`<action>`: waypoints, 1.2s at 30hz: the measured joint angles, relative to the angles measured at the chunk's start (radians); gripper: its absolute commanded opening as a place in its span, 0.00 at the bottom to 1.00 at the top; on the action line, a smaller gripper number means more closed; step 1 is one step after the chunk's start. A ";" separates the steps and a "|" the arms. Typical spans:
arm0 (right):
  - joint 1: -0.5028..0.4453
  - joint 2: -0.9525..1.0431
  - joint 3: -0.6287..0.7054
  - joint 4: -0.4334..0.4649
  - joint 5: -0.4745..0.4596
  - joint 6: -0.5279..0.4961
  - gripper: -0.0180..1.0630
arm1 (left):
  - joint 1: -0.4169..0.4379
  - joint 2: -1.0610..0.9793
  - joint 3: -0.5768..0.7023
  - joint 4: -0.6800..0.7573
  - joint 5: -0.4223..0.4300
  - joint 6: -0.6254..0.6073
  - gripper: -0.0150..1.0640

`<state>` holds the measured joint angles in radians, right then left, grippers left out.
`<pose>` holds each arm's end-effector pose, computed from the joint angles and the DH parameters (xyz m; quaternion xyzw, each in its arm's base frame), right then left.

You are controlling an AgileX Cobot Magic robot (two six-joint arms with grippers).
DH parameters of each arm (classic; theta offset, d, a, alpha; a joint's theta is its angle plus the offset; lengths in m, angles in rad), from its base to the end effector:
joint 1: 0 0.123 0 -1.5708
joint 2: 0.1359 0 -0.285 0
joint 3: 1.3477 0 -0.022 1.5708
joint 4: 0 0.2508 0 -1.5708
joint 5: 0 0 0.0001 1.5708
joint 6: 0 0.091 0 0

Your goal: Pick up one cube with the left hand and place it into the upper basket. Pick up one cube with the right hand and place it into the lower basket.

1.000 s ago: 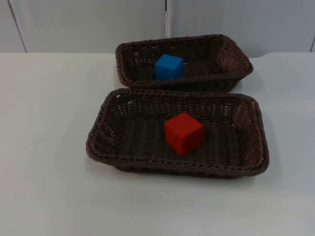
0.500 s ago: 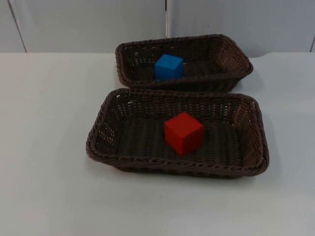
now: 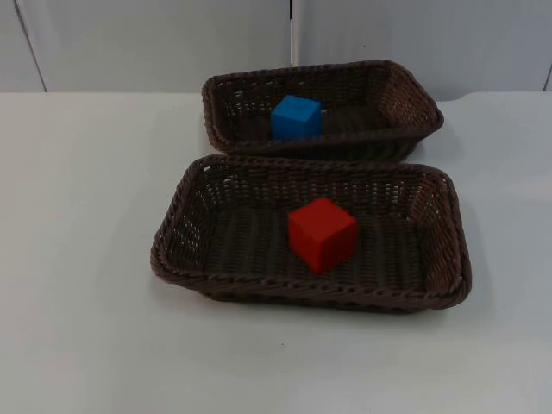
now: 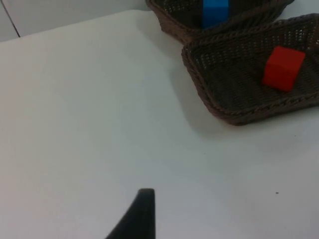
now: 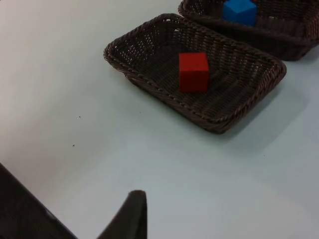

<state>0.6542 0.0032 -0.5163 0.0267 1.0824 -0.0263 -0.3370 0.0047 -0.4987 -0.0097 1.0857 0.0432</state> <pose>-0.0070 -0.0027 0.2801 -0.2862 0.8061 0.1726 0.4884 -0.0050 0.0009 0.2750 0.1630 0.8456 -0.0792 0.5021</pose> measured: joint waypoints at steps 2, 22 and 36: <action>0.000 0.000 0.000 0.000 0.000 0.000 0.99 | 0.000 0.000 0.000 0.000 0.000 0.002 0.99; 0.000 0.000 0.000 0.000 0.000 0.000 0.99 | 0.000 0.000 0.000 0.000 0.000 0.004 0.99; 0.000 0.000 0.000 0.000 0.000 0.000 0.99 | 0.000 0.000 0.000 0.000 0.000 0.004 0.99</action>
<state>0.6542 0.0032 -0.5163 0.0267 1.0824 -0.0263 -0.3370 0.0047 -0.4987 -0.0097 1.0857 0.0469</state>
